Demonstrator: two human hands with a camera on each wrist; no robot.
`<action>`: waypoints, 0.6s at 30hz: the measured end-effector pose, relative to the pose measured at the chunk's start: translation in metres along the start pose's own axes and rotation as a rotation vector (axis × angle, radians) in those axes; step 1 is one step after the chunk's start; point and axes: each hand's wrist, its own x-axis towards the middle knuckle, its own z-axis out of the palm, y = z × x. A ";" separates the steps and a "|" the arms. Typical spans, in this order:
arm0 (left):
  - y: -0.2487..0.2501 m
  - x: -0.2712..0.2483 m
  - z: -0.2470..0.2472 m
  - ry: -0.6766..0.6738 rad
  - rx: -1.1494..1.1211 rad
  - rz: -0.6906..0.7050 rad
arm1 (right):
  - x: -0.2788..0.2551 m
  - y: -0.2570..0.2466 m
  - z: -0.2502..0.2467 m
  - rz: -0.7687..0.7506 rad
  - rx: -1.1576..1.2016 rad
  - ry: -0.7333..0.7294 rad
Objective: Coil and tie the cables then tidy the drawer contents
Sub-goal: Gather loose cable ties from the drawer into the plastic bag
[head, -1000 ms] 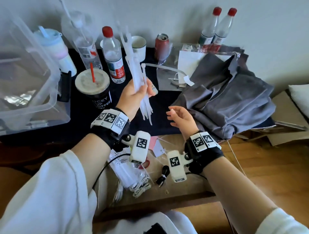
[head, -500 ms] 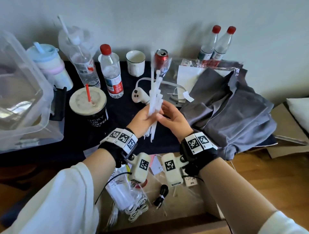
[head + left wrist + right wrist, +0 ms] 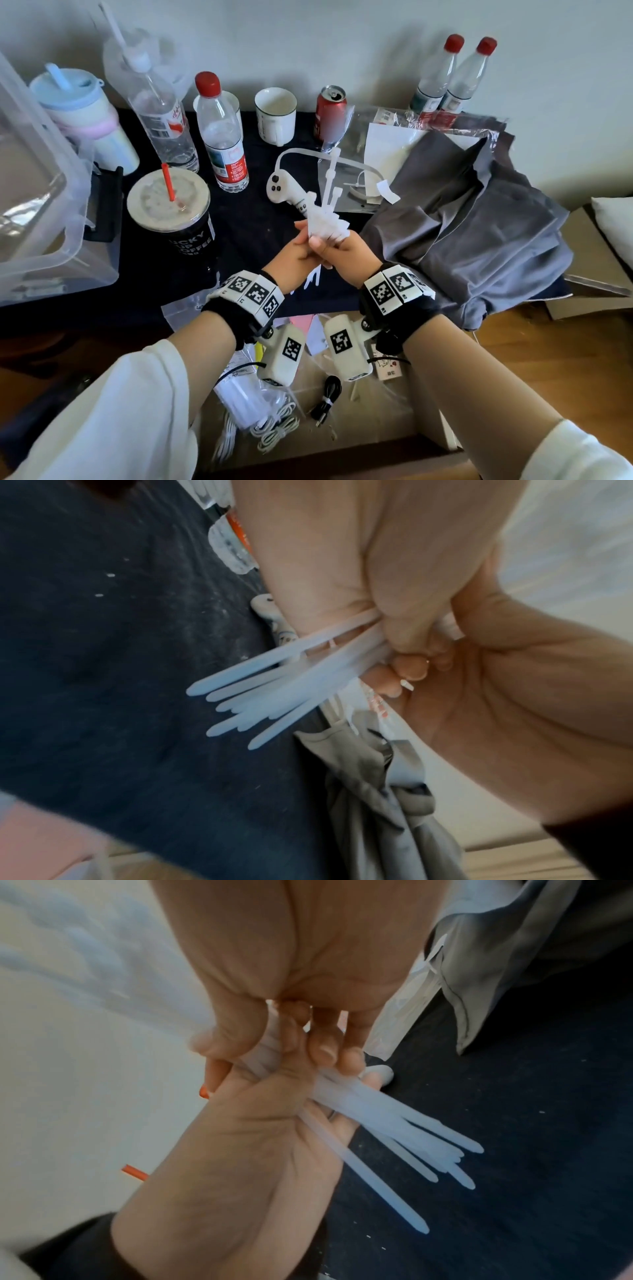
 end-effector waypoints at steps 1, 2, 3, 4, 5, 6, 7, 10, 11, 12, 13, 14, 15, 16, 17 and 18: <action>0.004 0.002 0.000 0.006 -0.027 0.003 | 0.003 -0.001 -0.002 -0.010 0.001 0.013; 0.004 0.005 -0.002 0.012 -0.042 0.005 | 0.005 -0.003 -0.003 -0.012 -0.002 0.024; 0.004 0.008 -0.004 0.013 -0.044 -0.001 | 0.006 -0.004 -0.004 0.006 -0.001 0.032; 0.003 0.010 -0.005 0.007 -0.024 -0.020 | 0.008 -0.004 -0.005 0.042 0.000 0.039; 0.002 0.012 -0.005 -0.001 0.023 -0.051 | 0.008 -0.001 -0.006 0.087 -0.005 0.041; -0.001 0.014 -0.004 -0.004 0.078 -0.085 | 0.009 0.001 -0.006 0.130 -0.023 0.042; -0.002 0.016 -0.003 -0.007 0.135 -0.116 | 0.010 0.004 -0.006 0.163 -0.043 0.044; -0.001 0.023 -0.001 0.011 0.232 -0.139 | 0.013 0.005 -0.005 0.164 -0.030 0.067; 0.001 0.023 -0.001 0.019 0.219 -0.107 | 0.014 0.002 -0.005 0.151 -0.004 0.080; 0.002 0.023 -0.003 0.022 0.197 -0.073 | 0.016 0.000 -0.005 0.143 0.037 0.090; 0.004 0.022 -0.005 0.018 0.178 -0.040 | 0.017 0.000 -0.004 0.144 0.080 0.101; 0.003 0.019 -0.006 0.016 0.167 -0.029 | 0.017 0.000 -0.004 0.149 0.102 0.104; 0.002 0.016 -0.007 0.012 0.144 -0.034 | 0.017 0.002 -0.003 0.156 0.100 0.098; 0.000 0.013 -0.008 -0.007 0.112 -0.049 | 0.016 0.005 -0.002 0.165 0.082 0.089; -0.004 0.011 -0.010 -0.043 0.098 -0.058 | 0.015 0.009 0.000 0.170 0.072 0.079; -0.011 0.010 -0.012 -0.069 0.125 -0.071 | 0.013 0.012 0.002 0.164 0.063 0.076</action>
